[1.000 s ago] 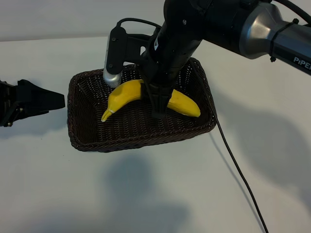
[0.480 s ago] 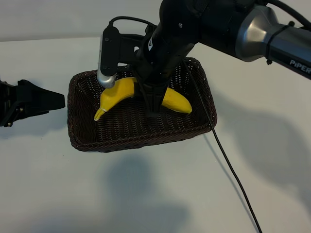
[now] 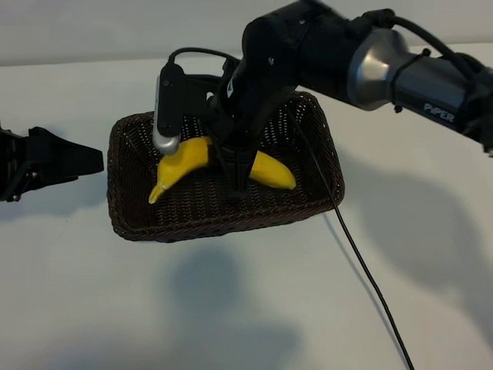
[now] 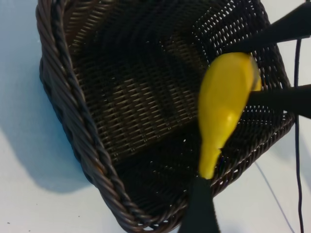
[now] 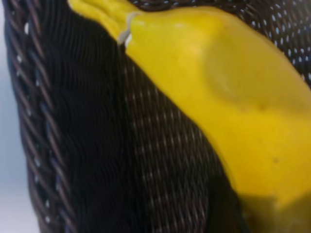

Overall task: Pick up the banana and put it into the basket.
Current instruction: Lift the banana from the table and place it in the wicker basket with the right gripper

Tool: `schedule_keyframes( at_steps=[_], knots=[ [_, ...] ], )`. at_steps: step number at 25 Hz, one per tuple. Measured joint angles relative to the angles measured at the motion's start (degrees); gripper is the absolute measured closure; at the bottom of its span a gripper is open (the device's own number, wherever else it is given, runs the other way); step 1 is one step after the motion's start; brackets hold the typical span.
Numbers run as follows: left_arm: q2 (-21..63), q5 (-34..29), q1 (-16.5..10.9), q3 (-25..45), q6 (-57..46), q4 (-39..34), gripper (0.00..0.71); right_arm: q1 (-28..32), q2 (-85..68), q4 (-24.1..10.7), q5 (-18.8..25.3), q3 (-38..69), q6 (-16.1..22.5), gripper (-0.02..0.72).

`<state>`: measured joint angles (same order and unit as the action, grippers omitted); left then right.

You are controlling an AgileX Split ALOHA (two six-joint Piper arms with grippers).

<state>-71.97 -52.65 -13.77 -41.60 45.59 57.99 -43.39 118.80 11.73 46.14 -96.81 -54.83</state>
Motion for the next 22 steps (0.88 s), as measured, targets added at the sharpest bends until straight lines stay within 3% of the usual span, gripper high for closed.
schedule_keyframes(
  at_steps=[22],
  knots=[
    [0.00, -0.12, 0.00, 0.00, 0.07, 0.00, 0.133, 0.00, 4.64, 3.26, -3.68, -0.68, -1.48, 0.277]
  ],
)
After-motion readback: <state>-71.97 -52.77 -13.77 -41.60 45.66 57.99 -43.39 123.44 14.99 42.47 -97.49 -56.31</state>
